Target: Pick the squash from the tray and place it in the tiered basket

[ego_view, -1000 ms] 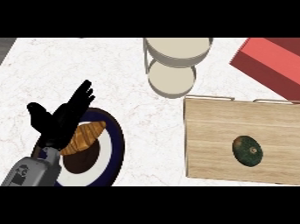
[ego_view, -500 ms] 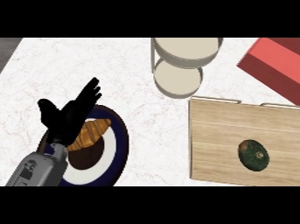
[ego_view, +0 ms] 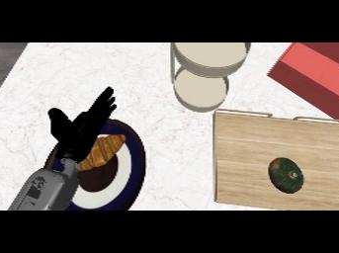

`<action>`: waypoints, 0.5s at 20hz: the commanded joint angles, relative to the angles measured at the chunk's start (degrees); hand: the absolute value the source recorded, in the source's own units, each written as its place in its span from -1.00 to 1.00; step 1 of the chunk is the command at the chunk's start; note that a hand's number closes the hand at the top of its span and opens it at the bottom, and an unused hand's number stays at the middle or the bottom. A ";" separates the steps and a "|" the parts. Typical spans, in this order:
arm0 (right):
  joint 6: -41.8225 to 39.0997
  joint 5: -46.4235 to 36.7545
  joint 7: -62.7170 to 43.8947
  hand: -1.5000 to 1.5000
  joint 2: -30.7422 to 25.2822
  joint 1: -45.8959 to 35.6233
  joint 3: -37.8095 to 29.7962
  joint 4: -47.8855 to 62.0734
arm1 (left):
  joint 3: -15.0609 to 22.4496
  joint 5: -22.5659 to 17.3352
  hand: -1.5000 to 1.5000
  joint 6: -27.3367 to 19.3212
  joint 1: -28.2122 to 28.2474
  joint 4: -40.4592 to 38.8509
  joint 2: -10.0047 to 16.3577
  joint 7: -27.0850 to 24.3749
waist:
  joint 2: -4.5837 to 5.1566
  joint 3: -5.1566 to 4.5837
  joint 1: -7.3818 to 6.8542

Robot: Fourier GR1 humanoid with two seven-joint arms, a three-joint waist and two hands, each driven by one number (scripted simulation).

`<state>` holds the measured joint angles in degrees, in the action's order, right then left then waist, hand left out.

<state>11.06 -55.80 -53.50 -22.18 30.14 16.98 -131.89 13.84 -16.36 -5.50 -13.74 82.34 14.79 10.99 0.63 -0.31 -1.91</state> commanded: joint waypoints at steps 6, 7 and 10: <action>-10.41 -21.45 -13.95 -1.00 11.79 -12.81 12.62 6.44 | -0.88 0.69 0.00 1.14 6.13 4.05 -0.11 -0.56 | -0.66 0.26 1.48; -7.75 -21.17 -11.64 -1.00 10.51 -9.30 10.70 5.55 | -2.67 -0.20 0.00 0.73 3.27 5.06 0.34 2.99 | -0.71 0.30 1.94; -7.73 -20.19 -8.79 -1.00 11.28 -11.79 7.30 8.60 | -3.25 1.15 0.00 3.12 6.00 2.56 -0.08 -1.33 | -0.66 0.31 1.99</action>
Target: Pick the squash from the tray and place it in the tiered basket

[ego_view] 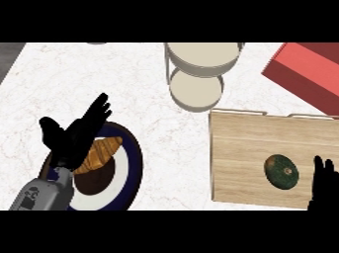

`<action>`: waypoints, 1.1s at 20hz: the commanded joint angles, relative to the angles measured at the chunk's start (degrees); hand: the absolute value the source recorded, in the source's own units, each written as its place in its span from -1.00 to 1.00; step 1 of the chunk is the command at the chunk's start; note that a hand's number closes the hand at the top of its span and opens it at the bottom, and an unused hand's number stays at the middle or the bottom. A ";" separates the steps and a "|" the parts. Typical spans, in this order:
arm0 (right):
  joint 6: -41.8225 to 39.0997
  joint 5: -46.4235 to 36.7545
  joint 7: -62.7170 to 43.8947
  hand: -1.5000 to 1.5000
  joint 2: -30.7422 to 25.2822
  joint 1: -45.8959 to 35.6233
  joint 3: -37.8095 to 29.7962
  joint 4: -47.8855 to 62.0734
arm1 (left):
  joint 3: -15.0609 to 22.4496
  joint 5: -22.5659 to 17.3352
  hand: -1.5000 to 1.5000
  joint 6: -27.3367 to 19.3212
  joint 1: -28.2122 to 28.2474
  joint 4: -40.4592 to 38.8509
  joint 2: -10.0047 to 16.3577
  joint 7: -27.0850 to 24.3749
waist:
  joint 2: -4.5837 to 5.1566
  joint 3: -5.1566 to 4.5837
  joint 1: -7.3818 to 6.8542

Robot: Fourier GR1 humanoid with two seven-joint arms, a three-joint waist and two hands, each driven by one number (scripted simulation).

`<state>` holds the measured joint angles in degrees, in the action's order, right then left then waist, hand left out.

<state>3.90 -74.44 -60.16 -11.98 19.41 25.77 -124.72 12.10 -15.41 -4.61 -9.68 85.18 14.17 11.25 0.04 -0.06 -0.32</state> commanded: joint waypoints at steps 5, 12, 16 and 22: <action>3.83 -1.98 1.08 -1.00 3.53 0.08 -2.26 5.23 | -4.07 0.42 0.00 3.49 0.18 -2.30 -0.34 -0.53 | -0.06 0.06 0.54; 4.55 -3.48 2.21 -1.00 5.82 -0.56 -2.76 5.61 | -6.94 0.86 0.00 6.91 -0.35 -3.97 -0.25 -1.77 | -0.04 0.05 0.56; 6.73 0.31 5.99 -1.00 5.03 -2.36 -7.69 9.38 | -5.46 3.55 0.00 5.45 0.62 -2.80 -3.60 -1.22 | -0.06 0.06 0.50; 6.70 5.61 9.12 -1.00 4.47 -4.76 -13.53 11.73 | -5.63 4.70 0.00 6.09 2.60 1.92 -4.02 1.64 | -0.08 0.06 0.38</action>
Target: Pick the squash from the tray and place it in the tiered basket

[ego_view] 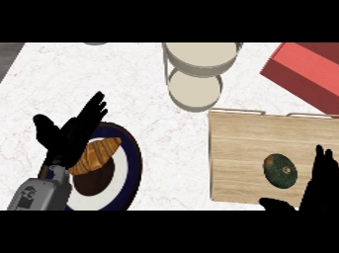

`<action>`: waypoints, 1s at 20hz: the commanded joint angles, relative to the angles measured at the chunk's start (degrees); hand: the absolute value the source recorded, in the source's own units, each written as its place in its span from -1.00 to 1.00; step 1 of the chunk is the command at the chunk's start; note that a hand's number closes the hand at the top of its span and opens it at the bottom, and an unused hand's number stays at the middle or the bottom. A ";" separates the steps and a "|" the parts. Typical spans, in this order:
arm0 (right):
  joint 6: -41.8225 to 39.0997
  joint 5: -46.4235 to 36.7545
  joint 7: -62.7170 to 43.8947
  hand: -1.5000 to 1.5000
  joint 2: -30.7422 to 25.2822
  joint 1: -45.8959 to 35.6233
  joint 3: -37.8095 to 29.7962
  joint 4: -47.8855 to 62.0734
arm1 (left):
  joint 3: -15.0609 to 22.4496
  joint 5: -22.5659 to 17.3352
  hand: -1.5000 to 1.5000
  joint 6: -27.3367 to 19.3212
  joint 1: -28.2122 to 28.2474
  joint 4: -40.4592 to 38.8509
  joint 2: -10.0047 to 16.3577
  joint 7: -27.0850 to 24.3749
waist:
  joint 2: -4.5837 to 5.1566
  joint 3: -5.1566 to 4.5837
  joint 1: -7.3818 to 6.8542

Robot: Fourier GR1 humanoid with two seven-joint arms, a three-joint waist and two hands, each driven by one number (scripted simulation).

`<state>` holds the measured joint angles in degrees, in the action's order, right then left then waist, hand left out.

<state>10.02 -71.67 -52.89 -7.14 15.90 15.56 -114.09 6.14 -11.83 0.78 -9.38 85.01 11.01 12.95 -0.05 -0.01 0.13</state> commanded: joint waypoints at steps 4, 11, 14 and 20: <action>7.65 6.08 7.28 -1.00 -0.47 -1.66 -6.65 10.93 | -1.69 1.02 0.00 2.42 0.13 -2.91 -0.99 -3.63 | 0.07 0.03 -0.01; 5.42 5.42 8.30 -1.00 0.79 -0.74 -6.54 9.14 | 1.29 4.58 0.00 -0.80 3.41 5.39 -4.85 2.32 | -0.02 0.02 -0.05; 7.21 8.44 12.71 -1.00 -0.03 -4.48 -8.19 16.21 | -1.17 3.29 0.00 0.30 1.34 5.58 -2.85 4.16 | 0.01 0.03 -0.19; 6.83 9.09 18.43 1.00 -1.38 -7.64 -6.97 18.36 | -0.96 4.43 0.00 1.36 2.03 1.22 -3.87 0.03 | 0.05 0.02 -0.21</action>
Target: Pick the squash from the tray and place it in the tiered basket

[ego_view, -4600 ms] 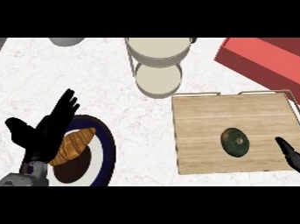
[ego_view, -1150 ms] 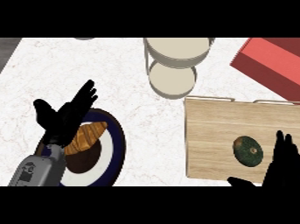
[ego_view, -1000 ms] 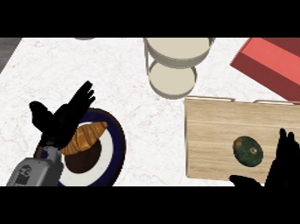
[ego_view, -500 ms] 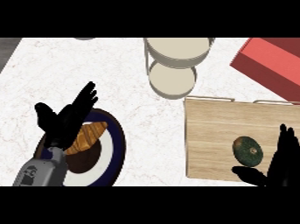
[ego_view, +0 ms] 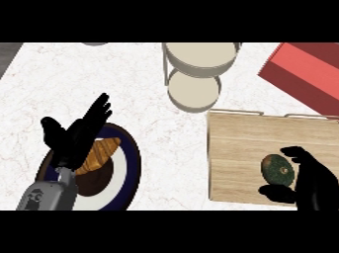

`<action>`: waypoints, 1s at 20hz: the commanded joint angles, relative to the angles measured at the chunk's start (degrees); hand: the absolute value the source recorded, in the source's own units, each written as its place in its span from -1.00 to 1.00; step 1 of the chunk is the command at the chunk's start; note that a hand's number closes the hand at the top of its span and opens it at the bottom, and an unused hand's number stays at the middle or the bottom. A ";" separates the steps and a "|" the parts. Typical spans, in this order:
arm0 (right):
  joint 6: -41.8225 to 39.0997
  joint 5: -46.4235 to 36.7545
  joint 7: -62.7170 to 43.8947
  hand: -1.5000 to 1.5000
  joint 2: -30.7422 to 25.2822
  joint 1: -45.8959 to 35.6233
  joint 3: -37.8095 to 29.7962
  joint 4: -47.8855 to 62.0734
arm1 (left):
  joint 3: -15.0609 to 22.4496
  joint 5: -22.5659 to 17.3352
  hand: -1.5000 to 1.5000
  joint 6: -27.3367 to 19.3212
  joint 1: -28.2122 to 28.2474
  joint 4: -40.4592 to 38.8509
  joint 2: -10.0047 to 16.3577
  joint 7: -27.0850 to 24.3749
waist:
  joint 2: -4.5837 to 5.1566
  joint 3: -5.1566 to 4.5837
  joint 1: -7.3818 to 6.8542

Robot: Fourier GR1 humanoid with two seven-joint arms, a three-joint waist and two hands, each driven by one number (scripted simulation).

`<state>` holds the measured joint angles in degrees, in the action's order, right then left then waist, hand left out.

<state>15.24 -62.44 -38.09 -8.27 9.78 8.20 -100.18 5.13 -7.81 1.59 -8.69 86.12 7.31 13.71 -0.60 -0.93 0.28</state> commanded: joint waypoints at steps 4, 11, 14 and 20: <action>4.22 -3.89 2.84 1.00 2.01 -3.49 1.43 8.05 | -1.92 -0.63 0.00 2.72 0.14 -3.79 0.77 -3.33 | 0.68 0.93 -0.45; 0.36 -2.13 6.36 1.00 0.77 -1.95 3.44 5.37 | -1.93 0.82 0.00 0.56 -4.36 -5.38 -0.84 -0.88 | 0.71 0.94 -0.11; -13.38 3.12 8.01 1.00 -4.16 -5.99 3.18 6.91 | -0.68 0.76 0.00 2.37 0.63 -1.47 0.01 -3.24 | 0.85 0.90 -1.83; -22.98 10.92 7.92 1.00 -5.06 -8.51 0.72 -2.22 | -1.27 1.29 0.00 1.39 0.92 -0.91 -0.40 -1.84 | 0.54 0.91 -0.37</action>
<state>-1.95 -55.92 -29.73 -13.50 3.71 9.98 -99.76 3.66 -7.16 2.88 -9.63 84.55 7.10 13.01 -0.43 -0.68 -0.20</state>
